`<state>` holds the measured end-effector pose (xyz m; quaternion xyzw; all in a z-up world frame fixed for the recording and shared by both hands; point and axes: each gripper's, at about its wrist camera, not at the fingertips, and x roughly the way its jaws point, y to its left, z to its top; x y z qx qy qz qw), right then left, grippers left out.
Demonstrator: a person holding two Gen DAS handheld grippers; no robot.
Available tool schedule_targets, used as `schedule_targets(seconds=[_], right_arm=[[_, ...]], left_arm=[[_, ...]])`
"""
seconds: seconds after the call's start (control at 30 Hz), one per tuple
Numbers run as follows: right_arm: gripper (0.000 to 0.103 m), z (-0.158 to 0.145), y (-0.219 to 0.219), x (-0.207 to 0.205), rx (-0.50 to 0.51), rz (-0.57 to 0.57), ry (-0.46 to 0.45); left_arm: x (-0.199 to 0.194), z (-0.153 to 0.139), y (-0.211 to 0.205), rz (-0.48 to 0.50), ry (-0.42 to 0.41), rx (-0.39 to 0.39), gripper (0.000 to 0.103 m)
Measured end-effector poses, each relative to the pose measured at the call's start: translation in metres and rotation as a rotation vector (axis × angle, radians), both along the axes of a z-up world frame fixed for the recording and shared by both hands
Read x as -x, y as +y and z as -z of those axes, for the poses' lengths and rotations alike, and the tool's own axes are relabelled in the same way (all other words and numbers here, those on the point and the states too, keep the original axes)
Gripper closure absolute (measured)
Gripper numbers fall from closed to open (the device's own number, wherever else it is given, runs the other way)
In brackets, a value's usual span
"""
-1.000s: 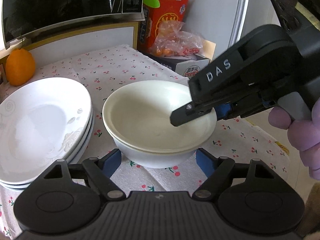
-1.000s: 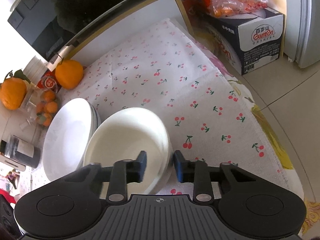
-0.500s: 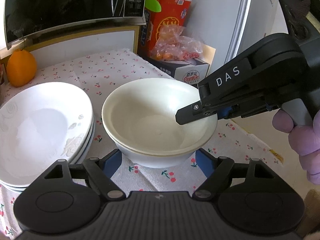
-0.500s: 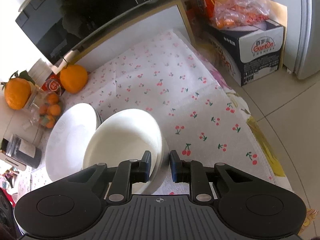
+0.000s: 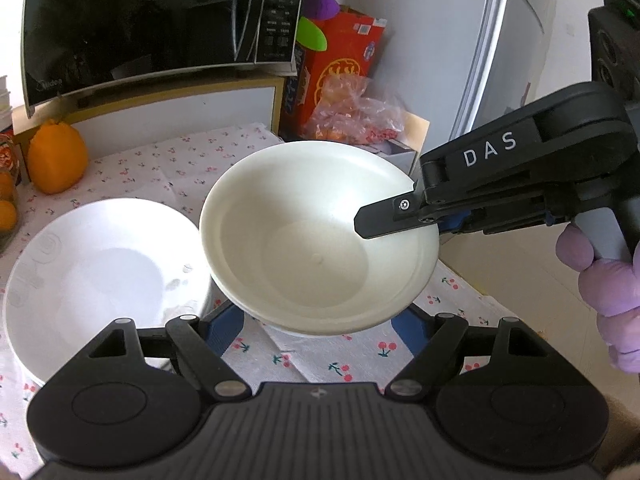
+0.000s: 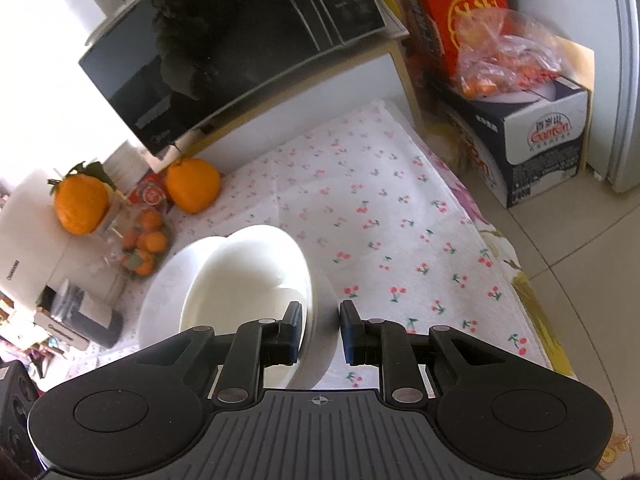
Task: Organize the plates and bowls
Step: 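Lift the bowl stack with both grippers and carry it over the plate stack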
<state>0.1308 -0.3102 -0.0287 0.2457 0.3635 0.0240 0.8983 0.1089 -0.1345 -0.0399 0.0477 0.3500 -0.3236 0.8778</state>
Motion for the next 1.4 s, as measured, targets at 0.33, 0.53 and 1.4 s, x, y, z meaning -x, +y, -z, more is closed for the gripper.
schedule_targets(seconds=[0.33, 0.53, 1.4], right_arm=[[0.082, -0.013, 0.024, -0.011, -0.023, -0.026, -0.04], [0.082, -0.019, 0.041, -0.021, -0.035, -0.044, -0.061], [0.082, 0.001, 0.097, -0.076, -0.107, -0.077, -0.038]], left_arm=[[-0.004, -0.015, 0.025, -0.043, -0.009, -0.008, 0.026], [-0.011, -0.023, 0.041, -0.073, -0.006, -0.016, 0.026], [-0.047, -0.013, 0.091, -0.181, 0.05, -0.046, 0.025]])
